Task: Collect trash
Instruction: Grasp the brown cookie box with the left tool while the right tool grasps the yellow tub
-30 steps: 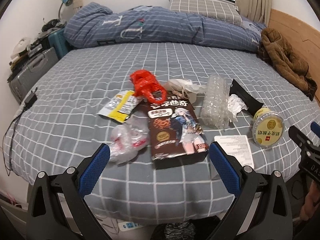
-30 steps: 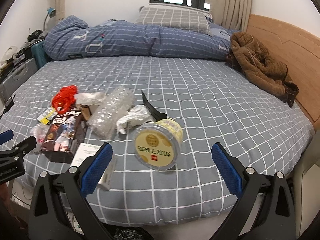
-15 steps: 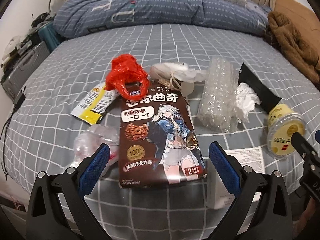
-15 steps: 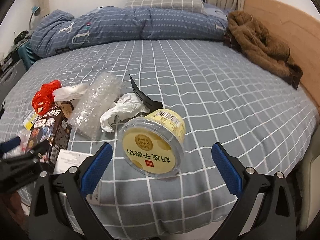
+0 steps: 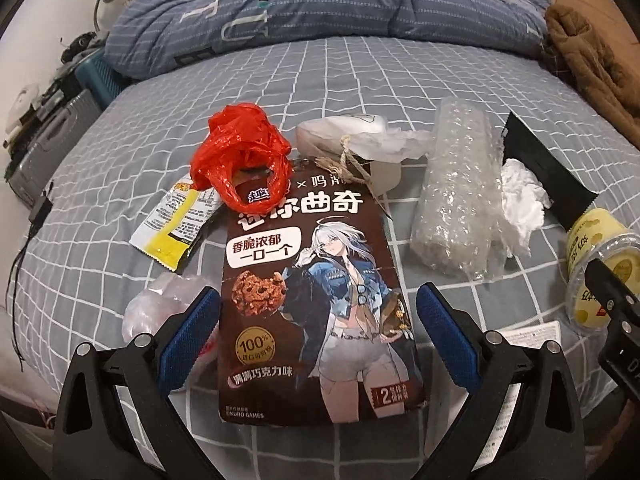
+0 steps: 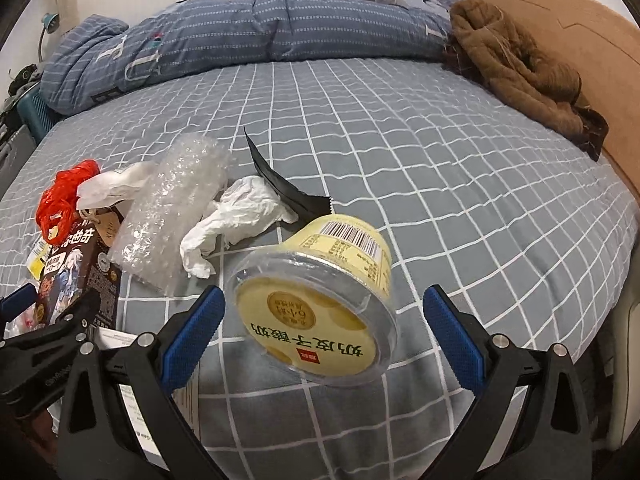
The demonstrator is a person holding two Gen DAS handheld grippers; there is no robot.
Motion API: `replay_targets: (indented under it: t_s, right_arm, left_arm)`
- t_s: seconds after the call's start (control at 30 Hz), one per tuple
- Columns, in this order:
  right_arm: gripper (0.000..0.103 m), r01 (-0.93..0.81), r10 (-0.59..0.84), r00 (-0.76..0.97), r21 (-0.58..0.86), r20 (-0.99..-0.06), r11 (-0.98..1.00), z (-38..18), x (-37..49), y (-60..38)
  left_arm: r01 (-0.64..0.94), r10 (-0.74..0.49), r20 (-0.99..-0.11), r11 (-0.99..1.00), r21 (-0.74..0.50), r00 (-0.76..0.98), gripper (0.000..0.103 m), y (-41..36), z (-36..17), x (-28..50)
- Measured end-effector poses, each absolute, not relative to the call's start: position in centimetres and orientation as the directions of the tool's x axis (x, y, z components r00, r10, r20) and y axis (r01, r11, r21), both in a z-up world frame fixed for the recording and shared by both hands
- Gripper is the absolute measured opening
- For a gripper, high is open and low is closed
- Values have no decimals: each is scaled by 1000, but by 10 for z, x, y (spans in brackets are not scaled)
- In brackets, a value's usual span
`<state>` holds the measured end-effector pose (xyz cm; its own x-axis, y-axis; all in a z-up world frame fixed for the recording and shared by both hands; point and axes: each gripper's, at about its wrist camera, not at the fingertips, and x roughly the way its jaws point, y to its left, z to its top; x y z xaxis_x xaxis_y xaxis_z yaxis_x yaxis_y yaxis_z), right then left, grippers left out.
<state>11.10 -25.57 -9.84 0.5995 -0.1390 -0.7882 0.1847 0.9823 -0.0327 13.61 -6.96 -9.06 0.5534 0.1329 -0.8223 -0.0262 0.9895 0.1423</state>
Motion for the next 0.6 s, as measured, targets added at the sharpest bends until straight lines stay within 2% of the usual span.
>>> replay_targets:
  t_s: [0.3, 0.43, 0.5, 0.6]
  right_arm:
    - [93, 175, -137, 583, -41, -801, 984, -104, 115, -251]
    - [92, 184, -137, 567, -37, -812, 982, -108, 116, -251]
    - [85, 184, -128, 559, -29, -819, 983, -110, 117, -252]
    - [85, 178, -119, 560, -21, -820, 984, -111, 116, -252]
  left_arm:
    - [-41, 124, -832, 992, 121, 541, 95, -59, -95, 153]
    - [-34, 109, -830, 994, 108, 546, 91, -58, -97, 153]
    - [-32, 105, -829, 994, 105, 550, 91, -58, -98, 152]
    - [-28, 90, -826, 996, 90, 556, 91, -56, -96, 148]
